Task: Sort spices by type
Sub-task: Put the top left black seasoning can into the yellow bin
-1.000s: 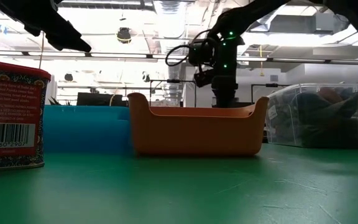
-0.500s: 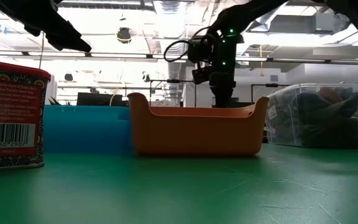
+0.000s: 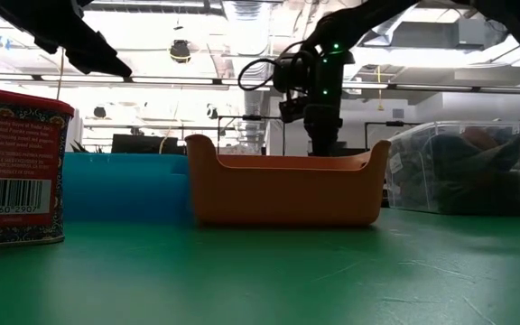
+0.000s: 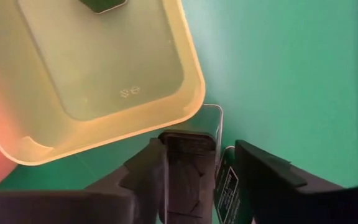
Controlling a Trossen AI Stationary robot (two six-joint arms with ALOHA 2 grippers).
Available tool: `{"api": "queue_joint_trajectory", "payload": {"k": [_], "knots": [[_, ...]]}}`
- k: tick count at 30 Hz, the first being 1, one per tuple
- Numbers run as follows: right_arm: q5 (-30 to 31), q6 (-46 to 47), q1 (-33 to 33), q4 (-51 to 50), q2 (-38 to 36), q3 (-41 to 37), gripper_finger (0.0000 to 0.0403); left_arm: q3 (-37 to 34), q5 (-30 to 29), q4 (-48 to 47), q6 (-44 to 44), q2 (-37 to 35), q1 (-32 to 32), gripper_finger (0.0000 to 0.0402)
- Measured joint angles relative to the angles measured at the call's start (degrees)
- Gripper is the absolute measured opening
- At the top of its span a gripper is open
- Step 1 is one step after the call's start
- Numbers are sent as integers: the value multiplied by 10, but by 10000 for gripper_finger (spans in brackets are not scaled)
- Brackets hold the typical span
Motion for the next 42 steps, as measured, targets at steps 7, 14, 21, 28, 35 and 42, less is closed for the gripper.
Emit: {"api": "queue_joint_trajectory", "payload": {"k": [7, 14, 21, 28, 35, 42], "knots": [[0, -12, -2, 0, 1, -1, 250, 0, 0, -3, -2, 0, 0, 245], [1, -23, -10, -13, -8, 10, 250, 0, 0, -2, -2, 0, 0, 245], [0, -19, -16, -27, -8, 15, 250, 0, 0, -2, -2, 0, 0, 245], [0, -9, -12, -22, -9, 11, 250, 0, 0, -2, -2, 0, 0, 245], [2, 2, -9, 3, -12, -14, 250, 0, 0, -2, -2, 0, 0, 245], [23, -2, -8, 32, -13, -28, 250, 0, 0, -5, 0, 0, 0, 245]]}}
